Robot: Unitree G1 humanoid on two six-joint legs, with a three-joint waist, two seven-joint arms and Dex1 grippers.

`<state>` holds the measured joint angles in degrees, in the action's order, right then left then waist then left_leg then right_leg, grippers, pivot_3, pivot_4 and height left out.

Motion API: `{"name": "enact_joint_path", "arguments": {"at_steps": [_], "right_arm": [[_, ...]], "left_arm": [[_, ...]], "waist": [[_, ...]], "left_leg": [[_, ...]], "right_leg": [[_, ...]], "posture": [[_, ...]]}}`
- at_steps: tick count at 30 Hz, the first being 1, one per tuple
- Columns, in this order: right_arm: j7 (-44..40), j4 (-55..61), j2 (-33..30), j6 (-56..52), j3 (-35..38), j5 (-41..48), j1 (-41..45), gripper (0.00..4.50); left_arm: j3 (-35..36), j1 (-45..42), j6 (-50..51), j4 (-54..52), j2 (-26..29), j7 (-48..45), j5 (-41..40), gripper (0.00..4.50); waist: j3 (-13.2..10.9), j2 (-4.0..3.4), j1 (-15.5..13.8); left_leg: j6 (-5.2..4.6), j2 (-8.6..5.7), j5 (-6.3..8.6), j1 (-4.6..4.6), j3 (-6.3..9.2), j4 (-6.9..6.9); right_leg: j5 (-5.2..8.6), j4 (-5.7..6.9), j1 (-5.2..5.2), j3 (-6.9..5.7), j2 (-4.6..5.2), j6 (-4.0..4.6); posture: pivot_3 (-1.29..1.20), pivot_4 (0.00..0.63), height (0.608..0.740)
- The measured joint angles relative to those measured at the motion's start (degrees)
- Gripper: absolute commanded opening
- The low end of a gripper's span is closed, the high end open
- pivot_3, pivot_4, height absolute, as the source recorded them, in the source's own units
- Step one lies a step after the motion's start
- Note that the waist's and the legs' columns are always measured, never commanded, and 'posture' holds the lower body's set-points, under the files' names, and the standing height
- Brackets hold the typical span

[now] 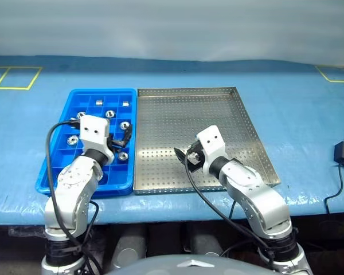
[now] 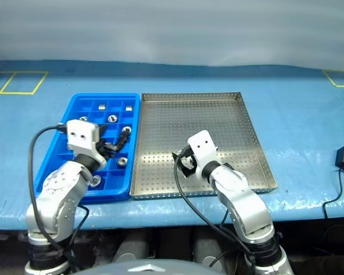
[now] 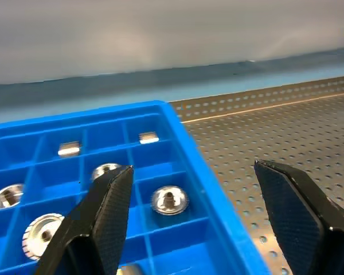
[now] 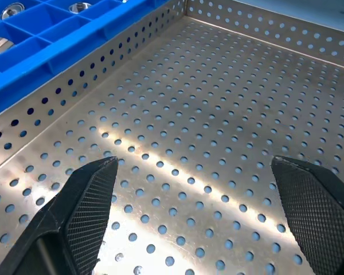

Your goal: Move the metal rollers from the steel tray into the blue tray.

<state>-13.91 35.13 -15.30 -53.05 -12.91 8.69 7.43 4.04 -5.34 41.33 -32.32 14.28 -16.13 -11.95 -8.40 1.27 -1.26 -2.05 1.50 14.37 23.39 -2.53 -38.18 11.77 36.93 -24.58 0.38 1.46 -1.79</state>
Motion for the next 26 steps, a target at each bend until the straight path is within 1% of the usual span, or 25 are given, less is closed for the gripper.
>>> {"name": "enact_joint_path", "arguments": {"at_steps": [5,12,14,26], "right_arm": [[-1.17,2.06,-1.74,0.72,1.11,0.71,-3.25,4.5],[-3.75,3.66,-3.67,2.02,1.53,2.52,-6.31,4.5],[-3.77,3.83,-3.97,2.34,1.58,2.76,-6.78,4.5],[-2.29,3.39,-2.96,2.49,2.25,2.9,-7.13,4.5]], "left_arm": [[-4.95,-1.55,-2.33,3.82,3.11,-6.72,-1.45,3.66],[-9.32,-1.96,-4.81,6.11,6.85,-13.76,-2.23,3.66],[-10.21,-1.92,-5.32,6.5,8.87,-15.45,-2.21,3.66],[-10.19,-0.69,-5.58,6.62,10.19,-16.61,-2.88,3.66]], "waist": [[0.0,0.0,0.6],[0.0,0.0,1.5],[0.0,0.0,1.81],[-0.01,-0.01,1.86]], "left_leg": [[-0.01,0.0,0.01,0.0,-0.01,0.0],[-0.02,0.02,0.01,-0.01,-0.02,0.0],[-0.02,0.02,0.01,-0.01,-0.02,0.0],[-0.02,0.03,0.01,-0.01,-0.03,0.0]], "right_leg": [[0.01,-0.01,-0.01,0.02,0.0,-0.02],[0.03,0.0,-0.01,0.04,0.0,-0.03],[0.03,0.0,-0.01,0.04,0.0,-0.03],[0.03,0.0,-0.02,0.05,0.02,-0.04]], "posture": [[0.01,0.15,0.74],[-0.01,0.15,0.74],[-0.01,0.15,0.74],[0.01,0.15,0.74]]}}
